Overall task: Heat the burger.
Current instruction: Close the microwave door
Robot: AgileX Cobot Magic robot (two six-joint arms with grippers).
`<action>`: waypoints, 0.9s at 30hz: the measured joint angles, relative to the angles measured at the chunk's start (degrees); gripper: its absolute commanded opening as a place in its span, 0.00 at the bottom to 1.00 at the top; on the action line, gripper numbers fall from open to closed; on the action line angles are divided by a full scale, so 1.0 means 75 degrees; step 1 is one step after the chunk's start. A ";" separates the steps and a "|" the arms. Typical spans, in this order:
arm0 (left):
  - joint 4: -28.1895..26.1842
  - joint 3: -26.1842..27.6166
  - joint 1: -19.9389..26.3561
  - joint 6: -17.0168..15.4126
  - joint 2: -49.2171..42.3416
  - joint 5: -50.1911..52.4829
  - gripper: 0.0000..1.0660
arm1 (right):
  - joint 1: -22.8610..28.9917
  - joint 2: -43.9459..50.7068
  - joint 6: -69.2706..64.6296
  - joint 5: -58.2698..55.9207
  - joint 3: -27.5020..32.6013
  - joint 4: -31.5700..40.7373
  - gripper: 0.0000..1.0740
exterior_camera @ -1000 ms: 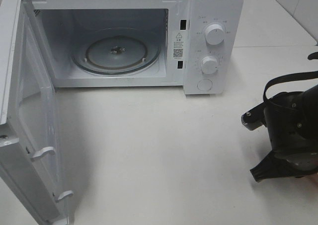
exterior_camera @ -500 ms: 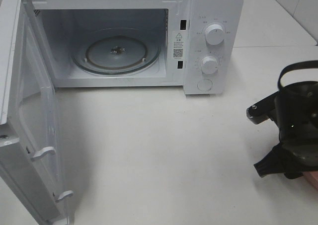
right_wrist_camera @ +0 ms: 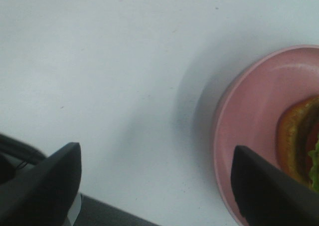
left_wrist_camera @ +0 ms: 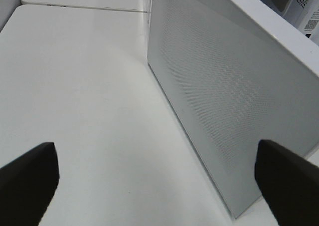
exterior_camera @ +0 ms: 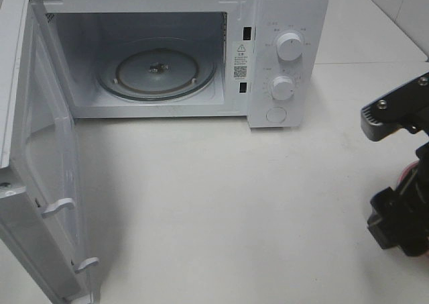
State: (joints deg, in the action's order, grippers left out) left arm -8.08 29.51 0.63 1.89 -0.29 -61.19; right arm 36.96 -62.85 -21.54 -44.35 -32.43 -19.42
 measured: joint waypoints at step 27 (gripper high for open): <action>0.0000 0.0000 0.0000 0.0000 0.0000 0.0000 0.94 | -0.0183 0.4973 0.2024 -0.2231 0.0176 0.1642 0.72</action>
State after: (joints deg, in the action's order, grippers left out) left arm -8.08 29.51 0.63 1.89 -0.29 -61.19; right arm 35.58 -25.55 -6.36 -61.08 -31.11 -7.10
